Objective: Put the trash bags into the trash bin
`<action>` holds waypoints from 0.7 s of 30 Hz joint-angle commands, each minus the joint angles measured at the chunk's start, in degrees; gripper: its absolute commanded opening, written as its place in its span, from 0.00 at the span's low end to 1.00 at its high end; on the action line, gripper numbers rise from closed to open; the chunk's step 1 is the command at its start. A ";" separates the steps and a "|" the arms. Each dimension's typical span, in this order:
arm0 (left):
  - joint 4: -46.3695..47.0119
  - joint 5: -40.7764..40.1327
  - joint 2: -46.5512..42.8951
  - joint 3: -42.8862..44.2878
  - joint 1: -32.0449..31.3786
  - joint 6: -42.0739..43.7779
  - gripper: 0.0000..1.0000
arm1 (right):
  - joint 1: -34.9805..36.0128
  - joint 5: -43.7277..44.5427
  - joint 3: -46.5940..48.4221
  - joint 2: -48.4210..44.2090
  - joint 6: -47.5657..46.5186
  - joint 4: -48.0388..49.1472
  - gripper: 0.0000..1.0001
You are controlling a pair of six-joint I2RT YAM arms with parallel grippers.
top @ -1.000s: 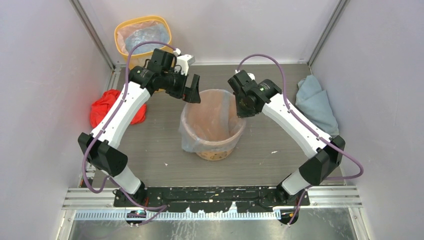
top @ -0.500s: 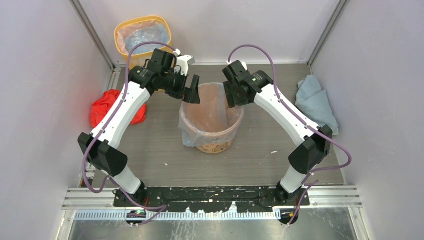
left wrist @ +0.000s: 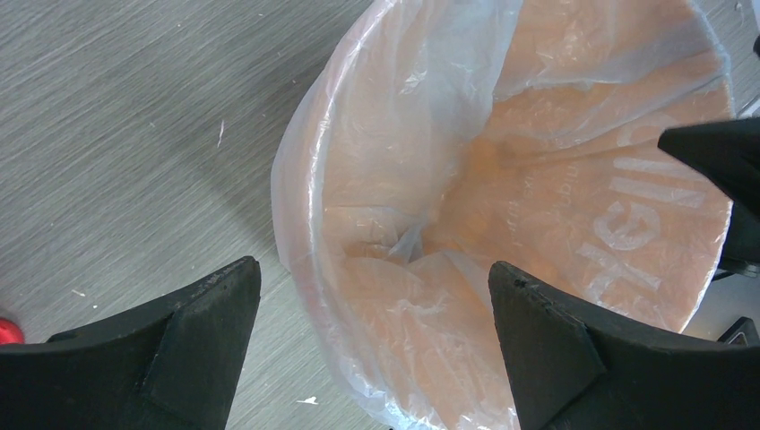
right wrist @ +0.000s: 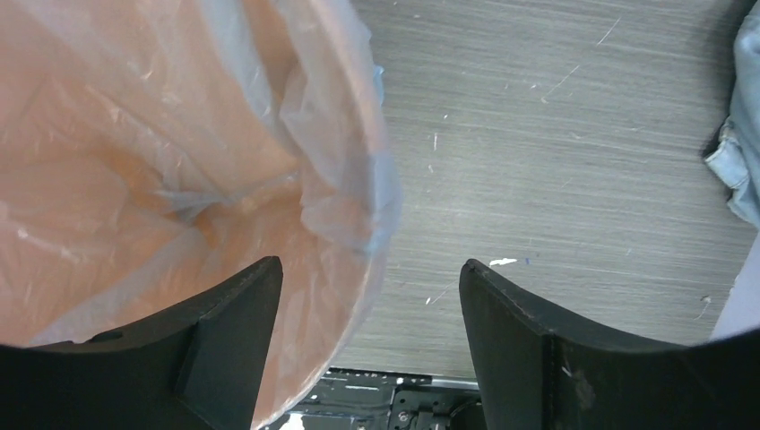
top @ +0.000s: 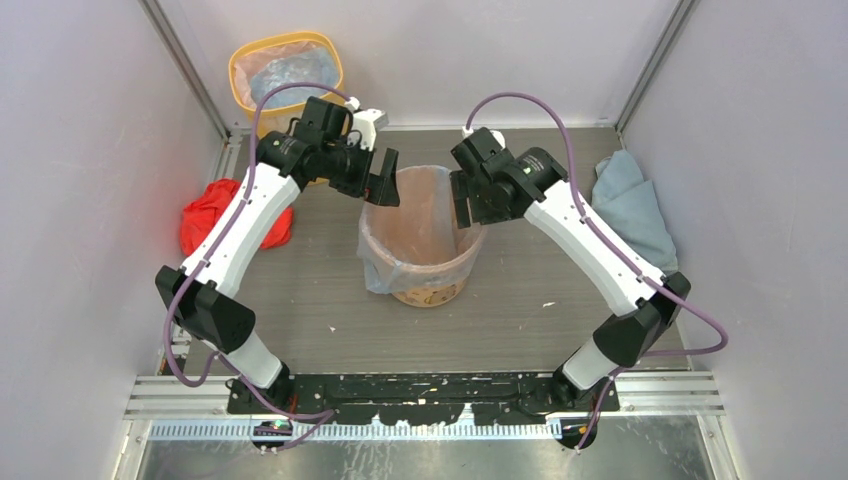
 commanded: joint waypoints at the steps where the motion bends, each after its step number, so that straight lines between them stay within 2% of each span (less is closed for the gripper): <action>1: 1.99 -0.29 -1.29 1.72 0.16 -1.22 0.98 | 0.99 -0.60 -3.25 -2.49 3.91 0.01 0.75; 4: 1.94 -0.43 -1.61 1.18 0.16 -1.16 0.98 | 1.01 -0.07 -4.57 -1.96 4.19 1.43 0.65; 7: 1.62 -0.95 -2.07 0.94 0.16 -0.93 0.98 | 0.89 0.54 -4.04 -0.22 3.85 1.89 0.61; 10: 1.53 -1.22 -2.65 0.65 0.24 -0.88 0.98 | 0.95 0.84 -3.16 1.65 3.33 2.25 0.54; 16: 1.52 -1.43 -3.48 0.10 0.34 -0.88 0.98 | -0.57 1.68 -1.18 4.32 1.67 2.63 0.23; 21: 1.55 -1.51 -3.99 0.01 0.43 -1.01 0.98 | -3.99 1.10 0.51 4.43 -1.27 4.28 0.18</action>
